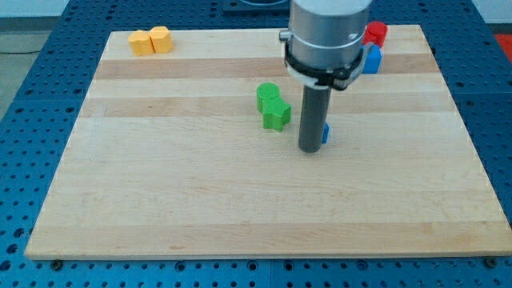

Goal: Move the blue triangle into the blue cube

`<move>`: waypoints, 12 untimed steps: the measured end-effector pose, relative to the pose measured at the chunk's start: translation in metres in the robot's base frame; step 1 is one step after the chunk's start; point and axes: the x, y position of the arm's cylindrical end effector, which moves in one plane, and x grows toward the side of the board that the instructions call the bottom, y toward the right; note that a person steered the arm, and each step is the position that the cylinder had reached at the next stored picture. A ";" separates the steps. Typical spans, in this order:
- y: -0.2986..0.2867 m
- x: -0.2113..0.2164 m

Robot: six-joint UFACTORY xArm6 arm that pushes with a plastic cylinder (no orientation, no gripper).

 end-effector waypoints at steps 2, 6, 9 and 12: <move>0.015 -0.049; 0.039 -0.121; 0.072 -0.128; 0.087 -0.132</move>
